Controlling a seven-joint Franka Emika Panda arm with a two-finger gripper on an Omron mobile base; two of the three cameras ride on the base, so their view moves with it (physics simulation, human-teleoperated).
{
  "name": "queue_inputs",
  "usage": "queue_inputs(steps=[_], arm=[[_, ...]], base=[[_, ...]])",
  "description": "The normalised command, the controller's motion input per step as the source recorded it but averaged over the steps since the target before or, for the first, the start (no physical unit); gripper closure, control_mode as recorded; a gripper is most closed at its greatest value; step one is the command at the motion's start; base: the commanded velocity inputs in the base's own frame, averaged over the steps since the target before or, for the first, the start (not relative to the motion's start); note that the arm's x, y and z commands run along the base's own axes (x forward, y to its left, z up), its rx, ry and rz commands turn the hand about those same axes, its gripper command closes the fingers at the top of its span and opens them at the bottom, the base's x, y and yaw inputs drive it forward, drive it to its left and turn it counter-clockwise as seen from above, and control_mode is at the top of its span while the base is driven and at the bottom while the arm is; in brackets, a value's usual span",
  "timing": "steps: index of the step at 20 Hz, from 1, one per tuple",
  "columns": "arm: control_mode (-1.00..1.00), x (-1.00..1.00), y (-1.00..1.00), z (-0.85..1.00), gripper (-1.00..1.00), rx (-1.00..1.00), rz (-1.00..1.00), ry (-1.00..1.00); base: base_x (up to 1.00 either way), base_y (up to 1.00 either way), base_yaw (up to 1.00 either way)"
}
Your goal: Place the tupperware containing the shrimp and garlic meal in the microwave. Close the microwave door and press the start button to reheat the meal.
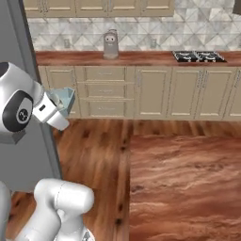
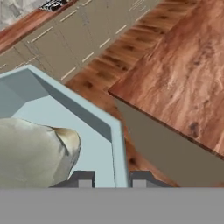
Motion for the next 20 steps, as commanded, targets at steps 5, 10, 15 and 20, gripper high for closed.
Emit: queue_inputs(steps=[5, 10, 15, 20], arm=[[1.00, 0.00, 0.00, 0.00, 1.00, 0.00, 0.00, 0.00], [1.00, 0.00, 0.00, 0.00, 1.00, 0.00, 0.00, 0.00], [1.00, 0.00, 0.00, 0.00, 1.00, 0.00, 0.00, 0.00], [1.00, 0.00, 0.00, 0.00, 1.00, 0.00, 0.00, 0.00]], base=[[-0.87, 0.00, -0.37], [-1.00, 0.09, -0.23], [-1.00, 0.14, -0.24], [-0.88, 0.31, -0.66]])
